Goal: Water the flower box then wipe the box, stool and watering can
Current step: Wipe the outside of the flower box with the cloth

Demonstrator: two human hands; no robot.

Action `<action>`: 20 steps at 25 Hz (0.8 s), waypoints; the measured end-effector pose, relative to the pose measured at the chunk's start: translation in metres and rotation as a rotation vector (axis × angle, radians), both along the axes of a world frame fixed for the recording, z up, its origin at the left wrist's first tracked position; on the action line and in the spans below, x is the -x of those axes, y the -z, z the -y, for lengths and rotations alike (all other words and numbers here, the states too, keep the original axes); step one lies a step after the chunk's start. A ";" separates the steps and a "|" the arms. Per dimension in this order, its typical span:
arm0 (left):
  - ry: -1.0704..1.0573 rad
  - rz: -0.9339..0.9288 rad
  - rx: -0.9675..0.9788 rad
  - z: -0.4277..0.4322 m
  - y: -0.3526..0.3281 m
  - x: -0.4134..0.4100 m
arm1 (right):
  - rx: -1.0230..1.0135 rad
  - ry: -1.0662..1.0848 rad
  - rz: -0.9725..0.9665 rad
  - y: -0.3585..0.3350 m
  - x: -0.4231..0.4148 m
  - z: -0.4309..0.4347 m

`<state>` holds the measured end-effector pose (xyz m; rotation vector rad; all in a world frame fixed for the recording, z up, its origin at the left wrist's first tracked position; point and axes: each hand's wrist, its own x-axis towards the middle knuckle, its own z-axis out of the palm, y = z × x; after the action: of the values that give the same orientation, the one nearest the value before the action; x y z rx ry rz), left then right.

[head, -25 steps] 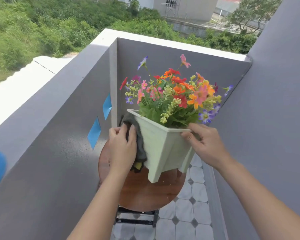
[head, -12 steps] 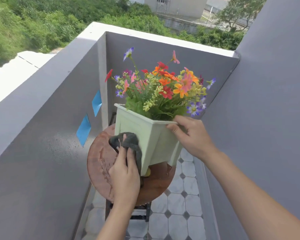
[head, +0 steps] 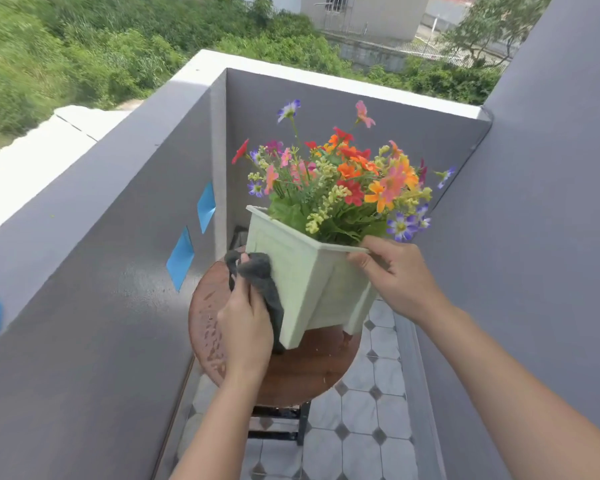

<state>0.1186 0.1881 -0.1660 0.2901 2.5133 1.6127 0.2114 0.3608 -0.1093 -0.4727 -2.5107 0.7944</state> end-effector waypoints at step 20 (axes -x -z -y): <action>0.252 0.065 -0.216 -0.015 -0.017 0.095 | 0.042 -0.048 -0.082 0.019 -0.017 -0.011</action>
<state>0.0240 0.2034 -0.1493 0.5449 2.1553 1.7563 0.2288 0.3720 -0.1282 -0.3868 -2.4420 0.8680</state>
